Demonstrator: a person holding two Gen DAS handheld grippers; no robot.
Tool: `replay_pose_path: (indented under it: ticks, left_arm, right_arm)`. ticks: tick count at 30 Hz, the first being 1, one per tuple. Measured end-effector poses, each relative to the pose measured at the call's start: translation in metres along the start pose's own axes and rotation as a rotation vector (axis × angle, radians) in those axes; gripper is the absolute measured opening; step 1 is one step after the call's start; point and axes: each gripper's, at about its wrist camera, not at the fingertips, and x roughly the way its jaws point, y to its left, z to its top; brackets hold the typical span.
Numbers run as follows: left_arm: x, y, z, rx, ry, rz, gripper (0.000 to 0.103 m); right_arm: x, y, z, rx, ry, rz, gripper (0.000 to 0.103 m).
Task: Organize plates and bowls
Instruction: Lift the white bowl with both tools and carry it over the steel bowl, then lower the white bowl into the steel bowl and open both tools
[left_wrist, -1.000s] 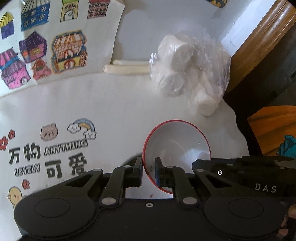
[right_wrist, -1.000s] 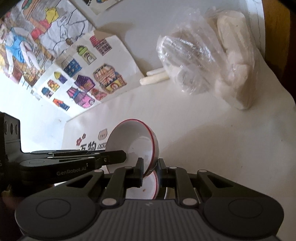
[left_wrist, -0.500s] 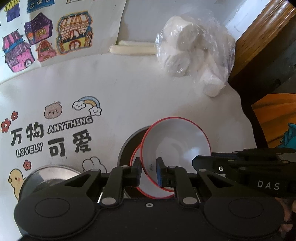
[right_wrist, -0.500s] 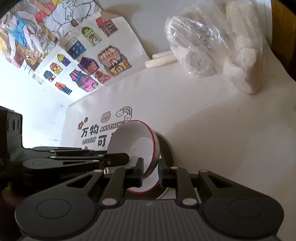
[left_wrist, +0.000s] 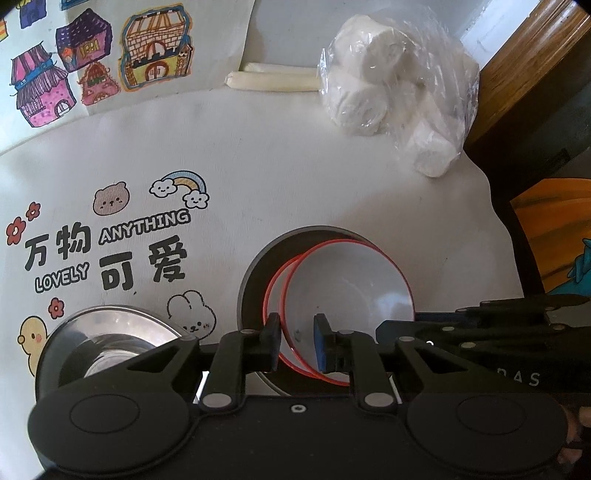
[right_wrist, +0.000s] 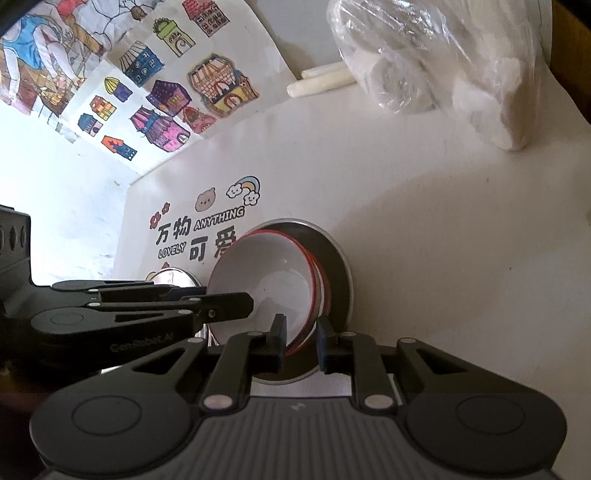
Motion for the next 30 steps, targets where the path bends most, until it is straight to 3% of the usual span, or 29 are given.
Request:
replay_pose_path:
  ticks: [24,30]
  left_arm:
    - [0.0046,-0.0067,0.0062,0.014,0.049,0.028,0.023]
    - [0.0040,-0.0064,0.0063,0.012,0.051,0.019,0.029]
  right_arm:
    - [0.0065,-0.0050,0.0013,0.034,0.025,0.007,0.021]
    - [0.0069,-0.0048,0.0014,0.035,0.025,0.008,0.021]
